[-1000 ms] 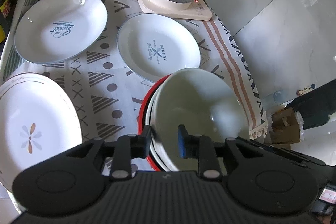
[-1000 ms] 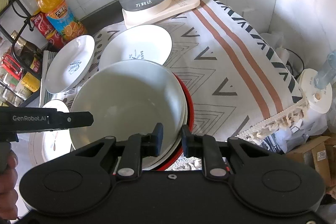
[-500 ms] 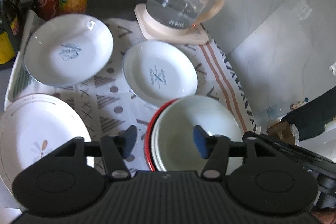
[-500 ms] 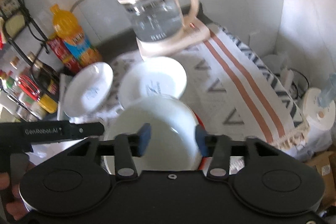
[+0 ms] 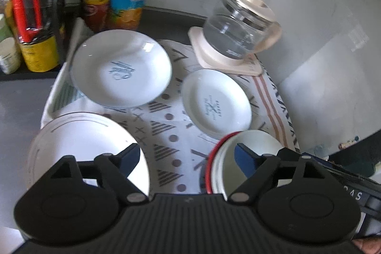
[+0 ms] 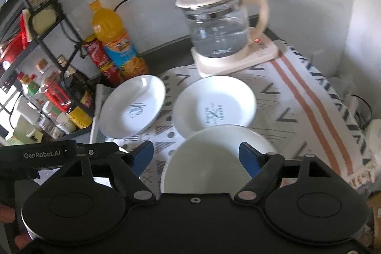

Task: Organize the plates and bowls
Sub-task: 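Open both grippers and withdraw from the bowl stack, then move both grippers to the white 'Sweet' plate and close on its rim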

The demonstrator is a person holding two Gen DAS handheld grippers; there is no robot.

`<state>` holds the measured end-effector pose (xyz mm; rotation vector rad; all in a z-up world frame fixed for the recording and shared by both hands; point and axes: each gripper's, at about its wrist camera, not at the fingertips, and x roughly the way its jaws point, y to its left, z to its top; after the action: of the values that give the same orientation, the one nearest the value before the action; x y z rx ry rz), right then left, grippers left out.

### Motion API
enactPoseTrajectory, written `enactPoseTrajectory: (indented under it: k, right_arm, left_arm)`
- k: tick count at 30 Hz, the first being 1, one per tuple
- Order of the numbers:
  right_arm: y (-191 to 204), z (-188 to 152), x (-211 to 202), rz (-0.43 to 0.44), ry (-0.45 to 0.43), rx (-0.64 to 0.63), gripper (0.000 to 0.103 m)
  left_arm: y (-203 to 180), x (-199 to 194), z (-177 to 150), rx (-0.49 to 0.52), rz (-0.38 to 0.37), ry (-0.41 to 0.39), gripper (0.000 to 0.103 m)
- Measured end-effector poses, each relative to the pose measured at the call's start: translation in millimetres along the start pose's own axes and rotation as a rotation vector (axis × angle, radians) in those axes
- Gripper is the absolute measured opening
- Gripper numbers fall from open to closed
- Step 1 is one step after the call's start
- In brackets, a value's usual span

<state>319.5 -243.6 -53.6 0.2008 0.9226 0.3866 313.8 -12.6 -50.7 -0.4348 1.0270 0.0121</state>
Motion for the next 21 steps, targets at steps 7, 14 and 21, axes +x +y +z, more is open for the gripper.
enactPoseTrajectory:
  k: [7,14,21]
  right_arm:
    - [20.4,10.2,19.7,0.066,0.043,-0.085,0.089]
    - [40.8,22.1,43.4,0.127,0.1,-0.162,0.091]
    - [58.0,36.2,67.6,0.175,0.135,-0.225,0.091]
  left_arm:
    - [24.7,-2.6,0.7,-0.074,0.042,-0.01,0.091]
    - [48.3,-6.8,2.4,-0.165,0.106,-0.025,0.092]
    - [69.1,-13.6,7.1,-0.256,0.15,-0.059,0.092]
